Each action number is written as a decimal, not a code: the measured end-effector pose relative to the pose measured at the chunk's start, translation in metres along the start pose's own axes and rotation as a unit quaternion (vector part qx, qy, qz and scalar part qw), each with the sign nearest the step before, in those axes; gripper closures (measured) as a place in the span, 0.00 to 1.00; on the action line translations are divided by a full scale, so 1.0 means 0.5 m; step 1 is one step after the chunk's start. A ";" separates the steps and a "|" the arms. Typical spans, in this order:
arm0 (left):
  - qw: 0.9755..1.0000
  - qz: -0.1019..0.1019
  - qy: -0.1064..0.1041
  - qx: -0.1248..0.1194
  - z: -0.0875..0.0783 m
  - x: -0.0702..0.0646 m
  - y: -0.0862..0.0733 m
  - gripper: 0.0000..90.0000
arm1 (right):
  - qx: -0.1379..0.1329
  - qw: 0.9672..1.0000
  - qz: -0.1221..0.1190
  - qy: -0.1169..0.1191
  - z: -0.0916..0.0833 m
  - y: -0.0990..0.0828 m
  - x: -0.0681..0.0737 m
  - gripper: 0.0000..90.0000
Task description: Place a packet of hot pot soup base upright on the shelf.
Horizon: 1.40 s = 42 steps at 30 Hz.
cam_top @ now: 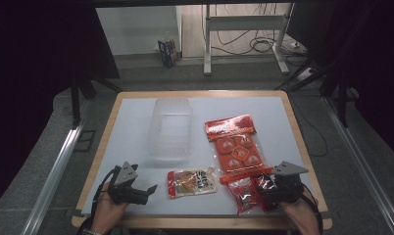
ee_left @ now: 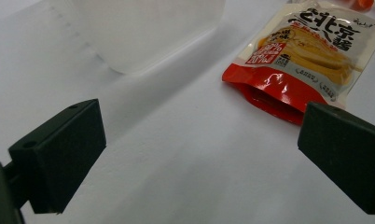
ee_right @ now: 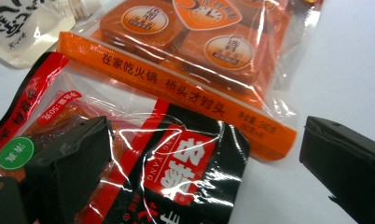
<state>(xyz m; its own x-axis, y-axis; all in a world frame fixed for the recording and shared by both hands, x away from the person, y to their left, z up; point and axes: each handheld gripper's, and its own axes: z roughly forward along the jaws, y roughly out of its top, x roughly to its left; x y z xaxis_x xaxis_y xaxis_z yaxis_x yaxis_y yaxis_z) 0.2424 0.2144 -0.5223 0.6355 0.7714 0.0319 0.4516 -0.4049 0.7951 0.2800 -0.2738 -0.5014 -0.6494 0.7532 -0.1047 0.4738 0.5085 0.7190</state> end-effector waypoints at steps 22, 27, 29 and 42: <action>1.000 0.020 -0.003 -0.002 -0.001 -0.013 0.006 0.02 | 0.011 1.000 0.018 -0.002 0.005 0.001 0.001 0.09; 1.000 0.020 -0.004 -0.002 -0.001 -0.015 0.007 0.02 | 0.007 1.000 0.020 -0.008 -0.003 0.007 0.002 0.18; 1.000 0.020 -0.005 -0.001 0.000 -0.016 0.007 0.02 | 0.010 1.000 0.020 -0.007 -0.002 0.009 0.002 0.23; 1.000 0.029 -0.007 0.005 0.004 -0.021 0.008 0.02 | 0.028 0.999 0.023 -0.001 -0.001 0.022 -0.022 0.58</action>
<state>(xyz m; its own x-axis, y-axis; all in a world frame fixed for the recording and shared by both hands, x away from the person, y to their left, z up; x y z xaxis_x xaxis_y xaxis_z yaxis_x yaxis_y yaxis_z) 0.2388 0.2037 -0.5208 0.6695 0.7395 0.0703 0.4199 -0.4548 0.7854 0.2920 -0.2768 -0.4921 -0.6244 0.7776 -0.0743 0.5360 0.4957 0.6834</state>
